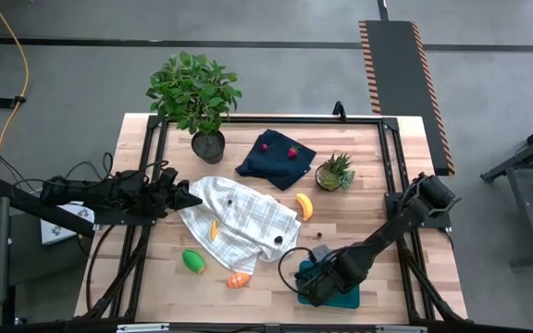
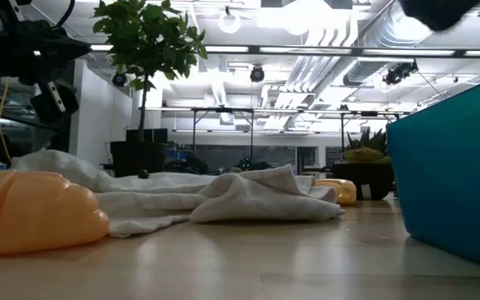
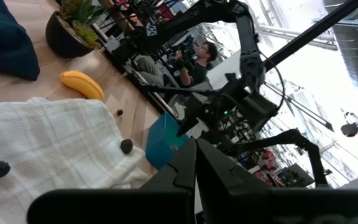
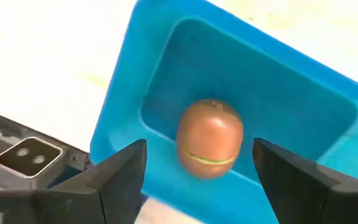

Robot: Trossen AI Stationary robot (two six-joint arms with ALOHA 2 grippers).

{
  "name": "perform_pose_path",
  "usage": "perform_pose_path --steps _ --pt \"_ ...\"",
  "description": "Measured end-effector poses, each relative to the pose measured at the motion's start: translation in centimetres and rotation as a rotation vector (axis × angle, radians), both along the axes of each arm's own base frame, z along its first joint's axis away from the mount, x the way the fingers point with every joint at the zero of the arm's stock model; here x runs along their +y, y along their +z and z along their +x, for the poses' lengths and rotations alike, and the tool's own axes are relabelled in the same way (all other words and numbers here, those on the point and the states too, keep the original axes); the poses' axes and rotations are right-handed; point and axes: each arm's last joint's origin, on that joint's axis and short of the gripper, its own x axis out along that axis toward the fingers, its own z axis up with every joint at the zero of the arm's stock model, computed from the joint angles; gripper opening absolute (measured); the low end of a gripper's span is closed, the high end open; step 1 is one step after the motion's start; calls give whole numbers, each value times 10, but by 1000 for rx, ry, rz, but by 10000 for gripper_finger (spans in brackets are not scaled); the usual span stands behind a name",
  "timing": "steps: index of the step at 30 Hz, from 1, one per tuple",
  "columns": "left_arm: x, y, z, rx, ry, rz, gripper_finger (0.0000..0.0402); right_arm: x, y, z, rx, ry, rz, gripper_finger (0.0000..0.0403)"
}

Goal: Pick and placing Produce into tupperware
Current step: Put the banana into the bin

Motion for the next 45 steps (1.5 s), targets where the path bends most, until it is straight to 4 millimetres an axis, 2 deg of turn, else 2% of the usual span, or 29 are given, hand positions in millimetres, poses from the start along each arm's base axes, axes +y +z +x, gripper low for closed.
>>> perform_pose_path --steps 9,13,20,27,37,45 --pt "0 0 0 -1 1 14 1 1 47 3 -25 -10 -43 282" --pt "0 0 0 -1 1 15 1 -4 66 1 -37 -49 -125 282" --pt "0 0 0 -1 1 15 1 -17 88 1 -18 -58 -175 282" --pt "0 0 0 -1 1 15 1 -42 90 12 20 -39 -207 282" --pt "0 0 0 -1 1 15 1 -97 89 38 69 56 -228 282" --pt "0 0 0 -1 0 15 1 -138 89 48 104 108 -267 282"
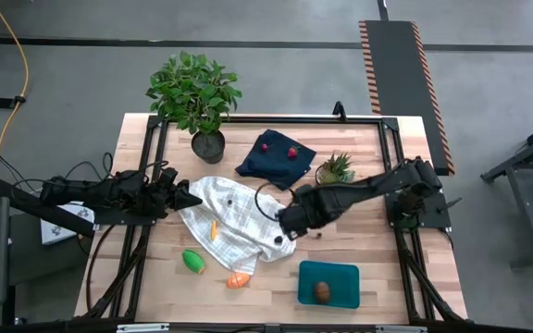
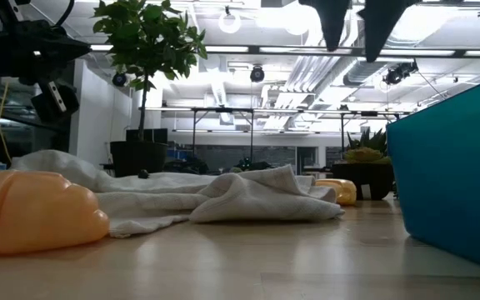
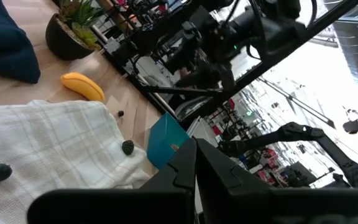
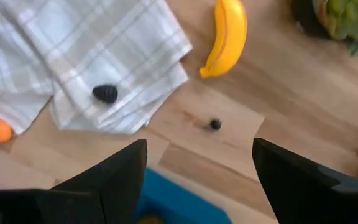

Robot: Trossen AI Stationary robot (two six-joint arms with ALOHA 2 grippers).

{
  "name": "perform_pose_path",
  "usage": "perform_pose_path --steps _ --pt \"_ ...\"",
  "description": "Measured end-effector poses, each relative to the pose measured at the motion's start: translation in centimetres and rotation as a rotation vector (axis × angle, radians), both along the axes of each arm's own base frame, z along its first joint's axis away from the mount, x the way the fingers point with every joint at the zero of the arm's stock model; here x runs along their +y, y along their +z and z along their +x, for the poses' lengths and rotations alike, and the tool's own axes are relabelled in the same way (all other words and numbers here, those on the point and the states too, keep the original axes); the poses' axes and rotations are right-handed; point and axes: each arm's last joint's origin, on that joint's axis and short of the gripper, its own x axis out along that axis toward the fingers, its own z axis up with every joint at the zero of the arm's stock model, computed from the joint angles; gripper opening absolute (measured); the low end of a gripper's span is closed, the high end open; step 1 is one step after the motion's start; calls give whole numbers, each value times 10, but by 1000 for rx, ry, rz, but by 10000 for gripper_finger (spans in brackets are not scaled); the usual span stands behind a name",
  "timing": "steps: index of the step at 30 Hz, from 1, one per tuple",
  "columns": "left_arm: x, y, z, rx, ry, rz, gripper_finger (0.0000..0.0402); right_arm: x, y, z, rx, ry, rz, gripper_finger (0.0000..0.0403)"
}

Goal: Pick and placing Produce into tupperware
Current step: Put the banana into the bin

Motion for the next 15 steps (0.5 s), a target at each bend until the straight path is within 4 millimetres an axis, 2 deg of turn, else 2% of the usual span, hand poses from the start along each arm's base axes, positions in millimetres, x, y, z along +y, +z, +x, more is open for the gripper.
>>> perform_pose_path --steps 15 --pt "0 0 0 -2 -16 1 1 -70 0 12 16 -25 4 282"
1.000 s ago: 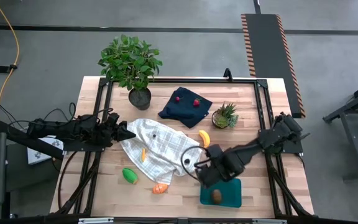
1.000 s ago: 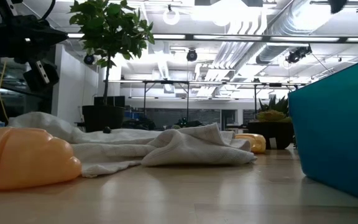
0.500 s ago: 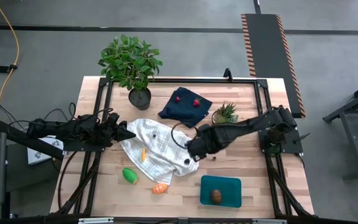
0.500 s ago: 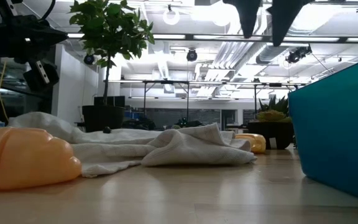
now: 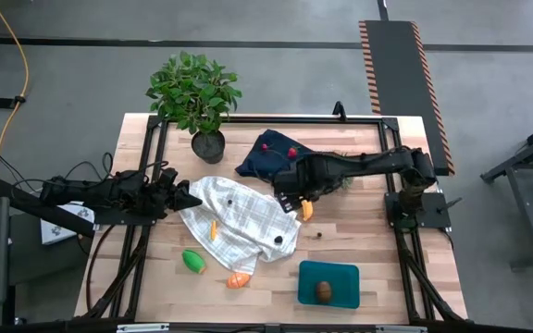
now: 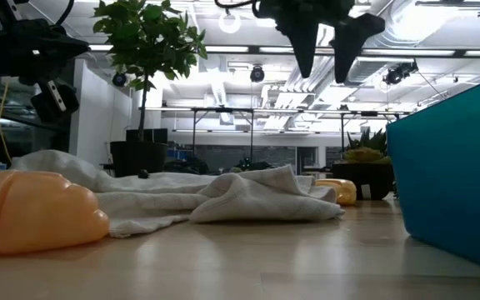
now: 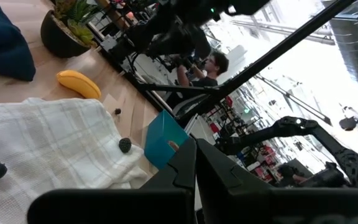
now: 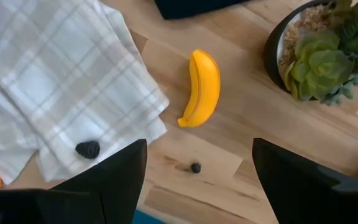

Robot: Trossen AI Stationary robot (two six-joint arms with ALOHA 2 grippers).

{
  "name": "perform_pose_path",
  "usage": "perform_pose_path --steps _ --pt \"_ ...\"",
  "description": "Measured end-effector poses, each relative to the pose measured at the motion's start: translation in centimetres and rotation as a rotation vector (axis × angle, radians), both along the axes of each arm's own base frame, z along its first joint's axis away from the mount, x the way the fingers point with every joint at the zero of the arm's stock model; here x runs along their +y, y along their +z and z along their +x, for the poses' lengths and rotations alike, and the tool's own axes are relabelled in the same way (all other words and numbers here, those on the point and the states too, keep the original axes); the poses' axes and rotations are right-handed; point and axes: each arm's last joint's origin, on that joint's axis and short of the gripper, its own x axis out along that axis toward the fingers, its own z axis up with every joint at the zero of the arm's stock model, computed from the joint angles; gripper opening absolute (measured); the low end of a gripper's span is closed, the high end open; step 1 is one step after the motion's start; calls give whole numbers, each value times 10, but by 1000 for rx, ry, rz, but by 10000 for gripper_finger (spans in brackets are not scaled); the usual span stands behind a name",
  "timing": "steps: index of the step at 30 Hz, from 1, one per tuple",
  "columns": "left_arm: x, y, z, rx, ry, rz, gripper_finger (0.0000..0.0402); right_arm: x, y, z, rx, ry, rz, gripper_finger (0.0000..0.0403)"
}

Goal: Pick and placing Produce into tupperware
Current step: Put the banana into the bin

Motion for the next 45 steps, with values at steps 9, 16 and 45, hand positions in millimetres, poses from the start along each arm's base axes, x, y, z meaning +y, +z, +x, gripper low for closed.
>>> perform_pose_path --steps 9,16,45 --pt "-1 1 0 -6 -35 1 1 -14 -35 2 42 24 51 282" --pt "-1 1 0 -7 -36 1 1 -12 -65 -2 71 -17 116 282" --pt "-1 0 0 -6 -32 1 1 -26 -100 8 14 -201 105 261"
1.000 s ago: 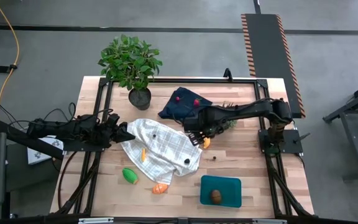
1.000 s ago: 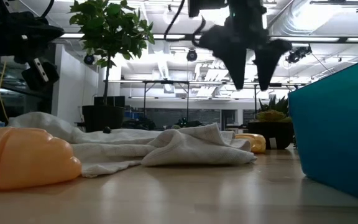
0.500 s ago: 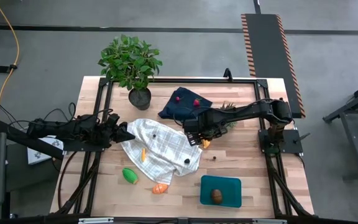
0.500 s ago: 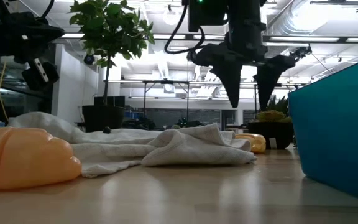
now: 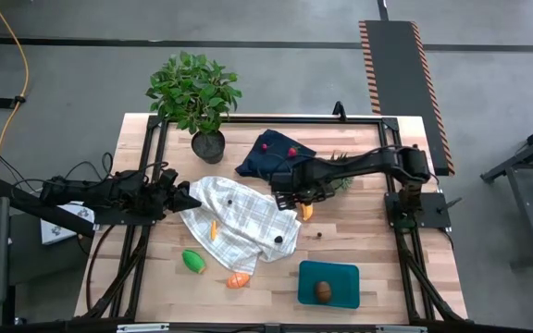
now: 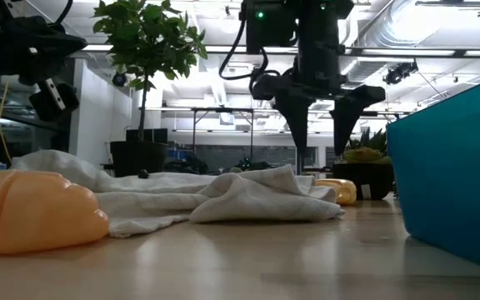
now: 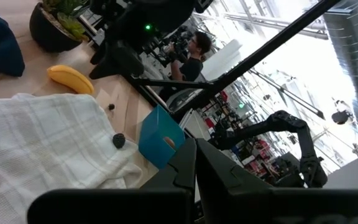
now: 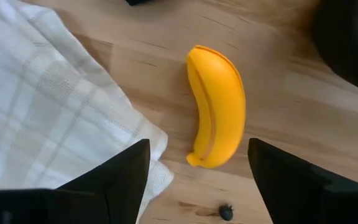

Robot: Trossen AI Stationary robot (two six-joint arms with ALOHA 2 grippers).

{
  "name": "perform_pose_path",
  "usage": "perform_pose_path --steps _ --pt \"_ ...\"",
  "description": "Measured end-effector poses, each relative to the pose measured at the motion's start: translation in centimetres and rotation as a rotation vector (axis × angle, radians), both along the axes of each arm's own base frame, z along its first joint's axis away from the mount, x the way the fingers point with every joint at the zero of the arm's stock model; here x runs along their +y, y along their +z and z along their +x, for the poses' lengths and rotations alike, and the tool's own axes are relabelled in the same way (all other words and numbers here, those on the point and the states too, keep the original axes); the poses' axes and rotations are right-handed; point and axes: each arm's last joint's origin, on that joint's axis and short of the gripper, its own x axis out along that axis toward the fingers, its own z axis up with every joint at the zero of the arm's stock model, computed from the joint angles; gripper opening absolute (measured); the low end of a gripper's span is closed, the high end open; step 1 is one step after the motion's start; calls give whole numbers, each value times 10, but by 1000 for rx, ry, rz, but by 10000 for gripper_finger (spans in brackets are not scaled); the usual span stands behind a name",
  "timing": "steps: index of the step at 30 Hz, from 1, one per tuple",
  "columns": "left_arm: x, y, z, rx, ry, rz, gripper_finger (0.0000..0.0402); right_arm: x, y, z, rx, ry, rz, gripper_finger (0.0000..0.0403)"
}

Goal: Pick and placing Produce into tupperware
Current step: Put the banana into the bin

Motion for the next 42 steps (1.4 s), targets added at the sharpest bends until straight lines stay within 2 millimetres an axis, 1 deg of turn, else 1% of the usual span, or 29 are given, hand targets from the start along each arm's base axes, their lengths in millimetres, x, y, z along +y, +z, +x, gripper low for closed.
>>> perform_pose_path --steps 7,18,23,29,34,38,42 --pt "0 0 0 -1 -3 -2 1 4 -6 0 36 5 4 259" --pt "0 0 0 -1 -8 -2 1 4 -7 0 44 1 -28 259" --pt "-1 0 0 -4 -20 -2 1 20 -6 -1 35 -2 -139 259" --pt "-1 0 0 -4 -22 -2 1 43 -6 -2 14 -2 -230 259" --pt "-1 0 0 -4 -22 -2 1 60 -5 -5 -20 -38 -313 259" --pt "-1 0 0 -4 -21 -2 1 64 -5 -8 -13 -71 -330 259" --pt "-1 0 0 -4 -22 -2 1 63 -4 -10 -1 -114 -364 259"
